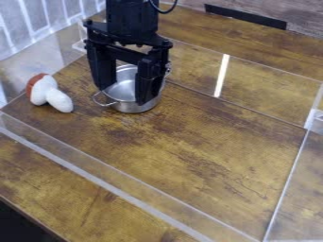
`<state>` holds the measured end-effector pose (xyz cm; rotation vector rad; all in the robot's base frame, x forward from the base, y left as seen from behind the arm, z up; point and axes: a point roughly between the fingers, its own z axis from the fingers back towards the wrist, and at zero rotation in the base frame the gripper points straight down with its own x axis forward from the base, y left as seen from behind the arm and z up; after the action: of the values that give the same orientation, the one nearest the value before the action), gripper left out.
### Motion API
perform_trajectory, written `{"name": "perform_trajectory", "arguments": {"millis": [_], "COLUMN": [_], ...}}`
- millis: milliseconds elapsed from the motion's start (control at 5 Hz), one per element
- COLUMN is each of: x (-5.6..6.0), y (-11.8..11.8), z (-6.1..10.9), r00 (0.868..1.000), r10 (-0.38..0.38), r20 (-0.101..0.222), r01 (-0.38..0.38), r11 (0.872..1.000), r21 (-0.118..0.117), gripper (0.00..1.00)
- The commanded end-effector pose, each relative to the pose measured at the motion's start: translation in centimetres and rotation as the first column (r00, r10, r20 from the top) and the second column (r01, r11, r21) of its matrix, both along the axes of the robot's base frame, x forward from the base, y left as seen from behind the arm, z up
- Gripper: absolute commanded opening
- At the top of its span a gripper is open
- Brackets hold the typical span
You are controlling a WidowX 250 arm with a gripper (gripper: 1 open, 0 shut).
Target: Move the green spoon to the left
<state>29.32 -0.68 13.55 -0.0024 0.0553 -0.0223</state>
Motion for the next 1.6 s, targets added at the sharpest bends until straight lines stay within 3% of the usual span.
{"name": "perform_trajectory", "arguments": {"millis": [0, 400, 600, 1000, 1400], "x": [0.5, 0.4, 1.4, 3.0, 2.9], "y": [0.5, 0.9, 1.5, 2.3, 2.1], "z": [-0.4, -0.6, -0.1, 0.3, 1.9], "r00": [0.999, 0.997, 0.993, 0.987, 0.992], "r10": [-0.046, 0.07, 0.106, 0.14, 0.102], "r20": [0.003, 0.031, 0.054, 0.074, 0.074], "r01": [0.046, -0.07, -0.105, -0.139, -0.1], "r11": [0.999, 0.998, 0.994, 0.99, 0.994], "r21": [-0.002, -0.01, -0.015, -0.018, -0.032], "gripper": [1.0, 1.0, 1.0, 1.0, 1.0]}}
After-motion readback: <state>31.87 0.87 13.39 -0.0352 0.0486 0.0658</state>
